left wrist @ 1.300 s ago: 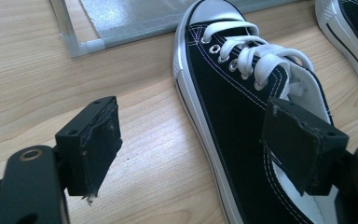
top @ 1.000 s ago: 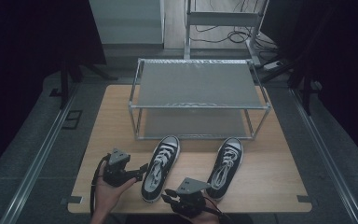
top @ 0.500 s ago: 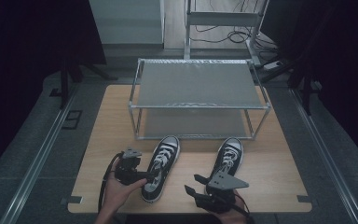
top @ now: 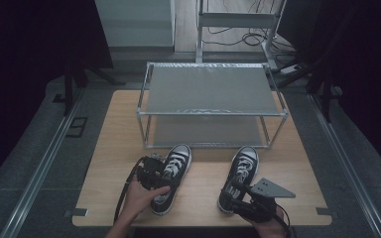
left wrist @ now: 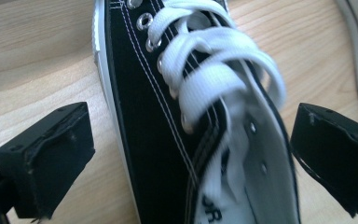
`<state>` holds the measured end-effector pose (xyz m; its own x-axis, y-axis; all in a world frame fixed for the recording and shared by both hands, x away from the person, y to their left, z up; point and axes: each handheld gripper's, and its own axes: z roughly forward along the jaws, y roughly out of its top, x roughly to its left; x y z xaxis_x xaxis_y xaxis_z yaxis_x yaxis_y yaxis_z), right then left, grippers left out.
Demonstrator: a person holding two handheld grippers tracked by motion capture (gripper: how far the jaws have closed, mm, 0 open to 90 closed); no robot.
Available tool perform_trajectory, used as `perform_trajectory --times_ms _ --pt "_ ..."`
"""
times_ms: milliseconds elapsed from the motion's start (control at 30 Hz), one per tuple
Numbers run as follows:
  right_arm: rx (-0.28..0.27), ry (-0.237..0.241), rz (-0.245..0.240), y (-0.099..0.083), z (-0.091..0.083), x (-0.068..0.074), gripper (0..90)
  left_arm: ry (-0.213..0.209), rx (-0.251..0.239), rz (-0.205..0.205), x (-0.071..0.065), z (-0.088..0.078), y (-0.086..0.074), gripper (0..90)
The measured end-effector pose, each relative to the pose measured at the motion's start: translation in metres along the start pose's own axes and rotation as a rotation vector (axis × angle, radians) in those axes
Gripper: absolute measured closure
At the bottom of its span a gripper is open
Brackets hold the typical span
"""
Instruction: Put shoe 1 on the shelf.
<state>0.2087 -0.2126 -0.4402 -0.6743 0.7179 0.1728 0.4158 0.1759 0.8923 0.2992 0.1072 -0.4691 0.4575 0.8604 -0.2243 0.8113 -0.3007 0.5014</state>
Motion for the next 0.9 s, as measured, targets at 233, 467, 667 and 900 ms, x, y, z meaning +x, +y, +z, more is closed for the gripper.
perform_trajectory --times_ms 233,467,667,900 --pt "0.007 -0.014 -0.003 -0.002 0.000 -0.001 48.5 0.049 0.090 -0.004 -0.003 0.021 0.013 0.0" --pt "0.029 -0.021 0.004 -0.005 0.003 -0.006 48.4 0.091 0.163 0.020 -0.008 0.034 0.021 0.0" --pt "0.021 -0.031 0.011 -0.005 0.001 -0.008 48.5 0.093 0.139 0.005 -0.004 0.030 0.020 6.2" --pt "0.031 -0.035 0.011 -0.007 0.004 -0.008 48.6 0.025 0.099 -0.004 0.004 0.026 0.016 9.9"
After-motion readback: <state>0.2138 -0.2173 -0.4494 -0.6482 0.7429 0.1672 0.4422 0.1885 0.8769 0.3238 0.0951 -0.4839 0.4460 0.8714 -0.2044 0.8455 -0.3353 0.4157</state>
